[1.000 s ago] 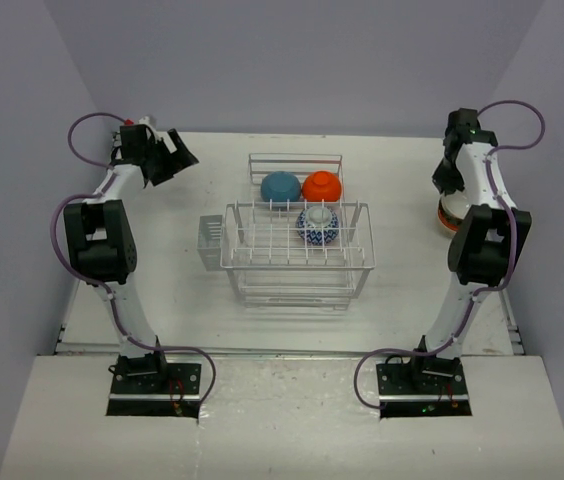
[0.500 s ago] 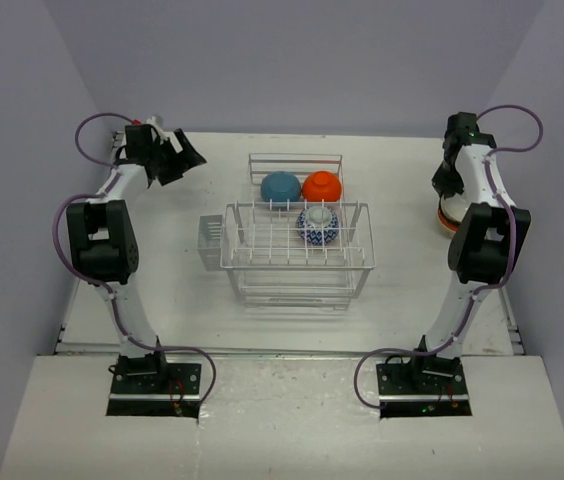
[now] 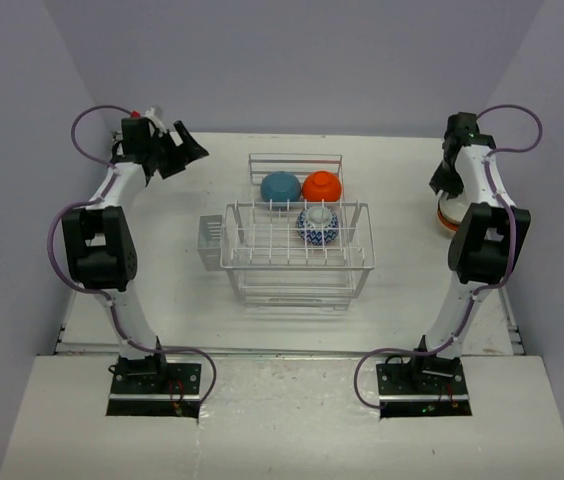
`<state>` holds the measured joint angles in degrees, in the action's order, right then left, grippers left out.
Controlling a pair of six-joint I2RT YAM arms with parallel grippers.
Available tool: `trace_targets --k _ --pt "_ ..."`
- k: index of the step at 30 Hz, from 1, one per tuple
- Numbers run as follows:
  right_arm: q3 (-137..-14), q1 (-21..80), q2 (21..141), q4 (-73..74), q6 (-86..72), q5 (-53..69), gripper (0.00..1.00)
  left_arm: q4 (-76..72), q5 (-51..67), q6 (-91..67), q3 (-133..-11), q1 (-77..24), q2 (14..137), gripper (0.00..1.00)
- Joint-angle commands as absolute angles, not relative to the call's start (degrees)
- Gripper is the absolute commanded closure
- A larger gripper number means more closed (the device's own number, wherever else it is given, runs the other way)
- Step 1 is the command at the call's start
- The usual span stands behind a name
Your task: Unload the bowls from the dish rack
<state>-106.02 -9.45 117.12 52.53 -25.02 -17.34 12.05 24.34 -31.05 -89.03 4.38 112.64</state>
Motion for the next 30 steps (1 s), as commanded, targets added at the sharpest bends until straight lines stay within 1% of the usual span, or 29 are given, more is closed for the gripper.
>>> trace_targets --k 1,7,11,14,15,16,17,18,19,20,21,22,24,26,28,29,30 --pt "-105.6 -9.8 114.0 51.2 -25.3 -17.4 0.64 11.9 27.2 -32.5 -90.6 3.4 108.5 0.07" --pt "-108.4 -9.1 109.9 53.8 -25.8 -16.9 0.62 11.9 28.4 -33.2 -90.4 0.7 106.3 0.09" --pt "-111.0 -6.9 106.9 56.0 -25.8 -16.6 0.60 11.9 28.2 -33.6 -90.2 -2.8 104.9 0.14" --pt "-115.5 -4.3 106.4 58.6 -25.7 -13.0 0.59 12.6 28.0 -34.5 -91.1 -4.2 104.9 0.23" --pt "-118.0 -2.0 106.4 59.4 -25.7 -12.1 0.59 13.1 27.7 -34.7 -92.1 -4.6 104.9 0.25" --pt "-118.9 -0.8 106.5 59.7 -25.4 -10.6 0.60 13.9 27.3 -34.9 -92.6 -4.9 104.9 0.35" --pt "-119.8 0.6 106.8 59.6 -24.3 -6.3 0.59 14.4 27.1 -34.8 -93.2 -5.6 105.3 0.39" --pt "-122.2 3.9 107.3 59.9 -24.1 -4.7 0.60 15.9 26.8 -34.7 -94.7 -6.1 105.6 0.40" --pt "-123.6 5.2 107.9 60.9 -24.3 -3.3 0.59 16.8 25.4 -34.4 -95.4 -6.5 105.8 0.41" --pt "-124.6 6.2 109.4 61.0 -24.3 2.0 0.59 17.8 24.4 -34.0 -96.3 -7.5 106.4 0.40" --pt "-126.2 8.0 110.1 61.0 -24.3 5.0 0.59 20.6 23.2 -33.3 -98.7 -8.2 107.0 0.38" --pt "-126.6 8.8 110.6 61.2 -25.0 6.7 0.59 22.5 19.9 -31.8 -100.4 -8.9 107.5 0.32" --pt "-126.0 11.2 111.1 60.6 -25.0 10.5 0.58 28.1 15.1 -29.5 -105.3 -11.3 109.7 0.31" --pt "-124.4 12.6 110.5 58.4 -24.9 12.0 0.59 30.3 13.0 -29.0 -107.7 -13.4 111.4 0.30" --pt "-121.6 13.6 109.4 56.1 -25.0 14.7 0.62 32.2 10.4 -29.2 -109.7 -14.8 112.2 0.30" --pt "-120.3 14.0 109.1 55.7 -25.2 14.9 0.71 32.2 10.1 -29.3 -110.5 -16.2 113.0 0.32" --pt "-120.1 14.1 109.3 55.5 -25.2 15.6 0.76 32.4 9.8 -29.4 -111.1 -17.0 113.6 0.39"
